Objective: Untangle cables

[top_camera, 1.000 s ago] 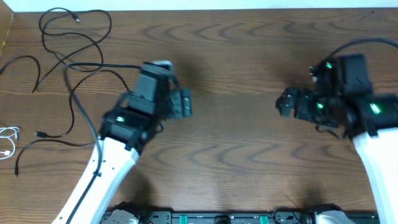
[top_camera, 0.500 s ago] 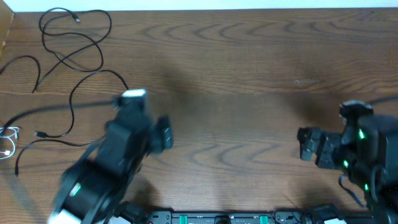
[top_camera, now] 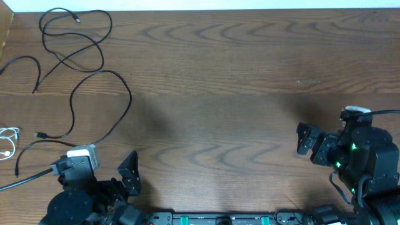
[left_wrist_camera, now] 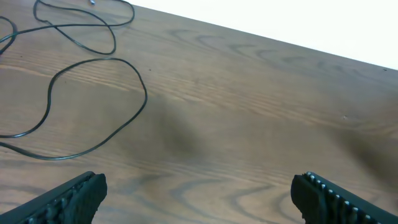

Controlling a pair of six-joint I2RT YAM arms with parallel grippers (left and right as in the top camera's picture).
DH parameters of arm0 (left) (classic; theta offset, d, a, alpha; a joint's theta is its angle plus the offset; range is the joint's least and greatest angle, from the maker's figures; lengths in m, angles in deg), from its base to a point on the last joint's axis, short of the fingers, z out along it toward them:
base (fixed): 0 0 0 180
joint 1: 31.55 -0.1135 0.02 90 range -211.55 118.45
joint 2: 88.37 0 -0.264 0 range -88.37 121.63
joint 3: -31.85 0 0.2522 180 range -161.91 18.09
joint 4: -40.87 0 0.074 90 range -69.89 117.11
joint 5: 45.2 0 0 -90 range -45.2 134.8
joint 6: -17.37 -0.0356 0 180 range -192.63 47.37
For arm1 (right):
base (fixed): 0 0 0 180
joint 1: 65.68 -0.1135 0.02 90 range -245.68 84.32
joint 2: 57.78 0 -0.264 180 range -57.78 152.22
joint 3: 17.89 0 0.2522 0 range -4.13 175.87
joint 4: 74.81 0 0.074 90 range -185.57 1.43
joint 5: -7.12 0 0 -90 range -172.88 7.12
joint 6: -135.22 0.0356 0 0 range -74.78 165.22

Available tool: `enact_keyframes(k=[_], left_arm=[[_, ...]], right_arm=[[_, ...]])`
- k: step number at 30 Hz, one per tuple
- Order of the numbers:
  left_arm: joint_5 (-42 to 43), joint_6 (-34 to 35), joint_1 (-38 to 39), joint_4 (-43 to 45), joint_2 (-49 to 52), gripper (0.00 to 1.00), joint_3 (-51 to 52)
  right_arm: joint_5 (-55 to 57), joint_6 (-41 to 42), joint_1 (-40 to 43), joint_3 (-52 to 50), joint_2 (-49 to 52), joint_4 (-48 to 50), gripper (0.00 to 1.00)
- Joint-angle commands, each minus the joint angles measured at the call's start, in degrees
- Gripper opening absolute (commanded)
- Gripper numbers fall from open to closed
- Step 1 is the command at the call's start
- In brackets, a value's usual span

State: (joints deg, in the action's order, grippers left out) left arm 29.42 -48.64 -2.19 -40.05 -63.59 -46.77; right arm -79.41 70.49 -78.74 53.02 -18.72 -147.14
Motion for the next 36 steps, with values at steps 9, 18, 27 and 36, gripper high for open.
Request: enact_keyframes(k=[9,18,27,36], left_arm=[[-0.8,-0.1,0.0,-0.1,0.0,0.99,0.9],[-0.8,-0.1,0.0,-0.1,0.0,0.99,0.9],[-0.8,-0.1,0.0,-0.1,0.0,0.99,0.9],[-0.8,-0.1,0.0,-0.1,0.0,0.99,0.9]], right_arm=[[-1.7,1.0,-0.4,-0.2,0.4,-0.1,0.99],[-1.7,1.0,-0.4,-0.2,0.4,-3.3,0.99],[-1.7,1.0,-0.4,-0.2,0.3,-5.6,0.99],[-1.7,1.0,2.3,-0.3,-0.8,-5.6,0.99]])
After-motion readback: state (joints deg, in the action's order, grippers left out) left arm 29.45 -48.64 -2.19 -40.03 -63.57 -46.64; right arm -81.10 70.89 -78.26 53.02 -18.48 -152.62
